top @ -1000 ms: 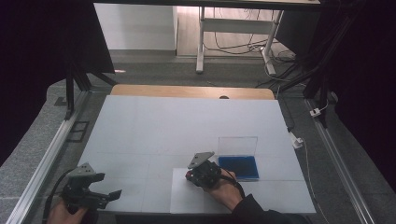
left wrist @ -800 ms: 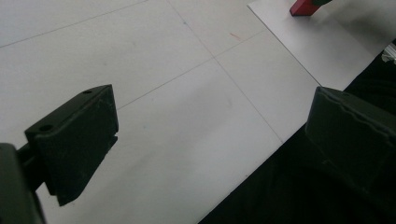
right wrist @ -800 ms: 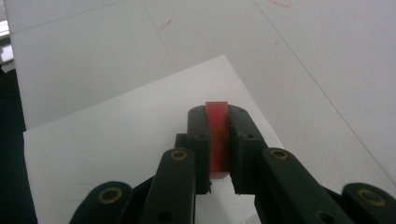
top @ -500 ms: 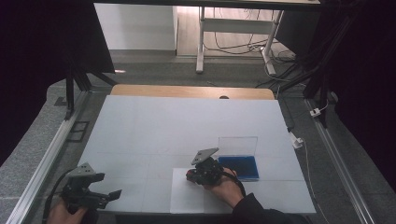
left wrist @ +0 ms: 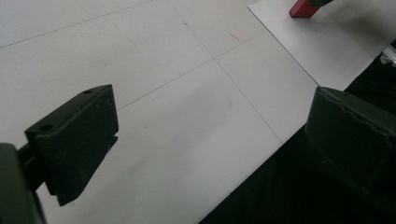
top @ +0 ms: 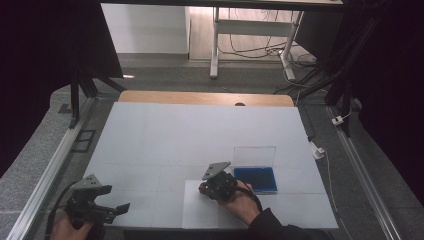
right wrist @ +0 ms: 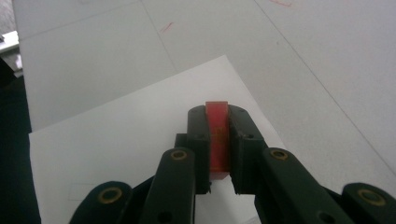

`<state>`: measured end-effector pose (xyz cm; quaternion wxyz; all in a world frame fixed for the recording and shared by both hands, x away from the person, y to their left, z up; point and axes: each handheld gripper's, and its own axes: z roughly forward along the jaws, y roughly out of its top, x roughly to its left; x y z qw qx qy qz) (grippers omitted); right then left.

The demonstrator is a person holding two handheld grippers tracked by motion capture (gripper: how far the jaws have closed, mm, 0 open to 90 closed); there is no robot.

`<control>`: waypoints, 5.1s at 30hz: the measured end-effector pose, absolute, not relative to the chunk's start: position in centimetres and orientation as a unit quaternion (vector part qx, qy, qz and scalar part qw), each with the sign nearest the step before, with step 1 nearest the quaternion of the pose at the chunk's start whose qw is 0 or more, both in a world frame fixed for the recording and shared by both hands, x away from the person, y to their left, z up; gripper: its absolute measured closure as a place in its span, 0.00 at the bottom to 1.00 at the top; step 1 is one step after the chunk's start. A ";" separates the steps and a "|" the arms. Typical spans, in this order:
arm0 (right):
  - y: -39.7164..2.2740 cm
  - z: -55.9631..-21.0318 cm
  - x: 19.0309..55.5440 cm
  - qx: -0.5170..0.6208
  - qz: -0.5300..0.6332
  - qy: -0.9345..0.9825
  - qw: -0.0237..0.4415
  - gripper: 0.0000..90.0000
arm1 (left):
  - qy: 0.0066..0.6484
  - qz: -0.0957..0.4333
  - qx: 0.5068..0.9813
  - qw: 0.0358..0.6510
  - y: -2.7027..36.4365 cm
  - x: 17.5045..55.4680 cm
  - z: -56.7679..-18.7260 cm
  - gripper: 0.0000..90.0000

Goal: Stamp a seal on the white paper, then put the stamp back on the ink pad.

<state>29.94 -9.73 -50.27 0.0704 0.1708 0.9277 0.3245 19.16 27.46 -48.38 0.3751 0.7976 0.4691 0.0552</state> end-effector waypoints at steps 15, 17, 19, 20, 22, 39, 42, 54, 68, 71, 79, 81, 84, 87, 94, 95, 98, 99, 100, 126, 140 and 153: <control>-9.9 -50.1 30.0 0.163 0.328 0.928 0.069 0.88 | 0.470 0.053 0.795 0.380 27.6 19.1 -48.4 0.03; -9.9 -50.1 30.0 0.168 0.331 0.927 0.060 0.88 | 0.470 0.053 0.795 0.380 27.6 19.1 -48.4 0.03; -10.0 -49.9 30.0 0.168 0.339 0.924 0.060 0.88 | 0.471 0.054 0.795 0.379 27.6 19.2 -48.4 0.03; -10.0 -49.7 30.0 0.166 0.341 0.923 0.062 0.88 | 0.471 0.054 0.795 0.379 27.6 19.2 -48.4 0.03; -10.0 -49.5 29.9 0.166 0.347 0.921 0.063 0.88 | 0.471 0.054 0.795 0.380 27.6 19.2 -48.4 0.03; -11.1 -48.6 30.2 0.178 0.354 0.916 0.065 0.88 | 0.471 0.054 0.794 0.381 27.6 19.1 -48.4 0.03; -11.2 -48.5 30.2 0.177 0.354 0.916 0.063 0.88 | 0.471 0.054 0.794 0.381 27.6 19.1 -48.4 0.03; -12.2 -48.0 30.4 0.188 0.358 0.912 0.065 0.88 | 0.471 0.054 0.793 0.382 27.6 19.1 -48.4 0.03; -13.6 -47.3 30.6 0.205 0.362 0.906 0.074 0.88 | 0.471 0.054 0.793 0.383 27.7 19.1 -48.4 0.03; -14.2 -47.0 30.8 0.212 0.360 0.905 0.080 0.88 | 0.471 0.054 0.792 0.384 27.7 19.1 -48.4 0.03; -16.2 -46.6 31.4 0.239 0.357 0.898 0.093 0.88 | 0.471 0.055 0.793 0.384 27.7 19.1 -48.3 0.03; -16.5 -46.6 31.4 0.243 0.357 0.897 0.094 0.88 | 0.471 0.055 0.793 0.383 27.7 19.1 -48.3 0.03; -17.2 -46.5 31.7 0.255 0.354 0.895 0.097 0.88 | 0.471 0.054 0.793 0.384 27.7 19.1 -48.3 0.03; -18.1 -46.5 31.9 0.264 0.349 0.893 0.106 0.88 | 0.471 0.054 0.793 0.383 27.6 19.1 -48.3 0.03; -19.4 -46.6 32.3 0.277 0.340 0.891 0.113 0.88 | 0.471 0.054 0.793 0.384 27.6 19.1 -48.3 0.03; -19.6 -46.6 32.4 0.280 0.340 0.890 0.115 0.88 | 0.471 0.054 0.793 0.384 27.6 19.1 -48.3 0.03; -20.1 -46.5 32.5 0.284 0.338 0.889 0.120 0.88 | 0.471 0.055 0.793 0.383 27.6 19.1 -48.3 0.03; -20.3 -46.5 32.6 0.285 0.339 0.888 0.122 0.88 | 0.471 0.054 0.793 0.383 27.6 19.1 -48.3 0.03; -20.6 -46.5 32.6 0.289 0.337 0.887 0.124 0.88 | 0.471 0.054 0.793 0.384 27.6 19.1 -48.3 0.03; -23.1 -47.9 33.9 0.318 0.303 0.887 0.142 0.88 | 0.471 0.054 0.792 0.384 27.7 19.1 -48.3 0.03; -22.9 -47.7 33.8 0.329 0.305 0.883 0.139 0.81 | 0.472 0.053 0.791 0.386 27.7 19.1 -48.3 0.03; -23.1 -46.3 33.1 0.348 0.343 0.861 0.140 0.48 | 0.471 0.053 0.790 0.388 27.8 19.1 -48.3 0.03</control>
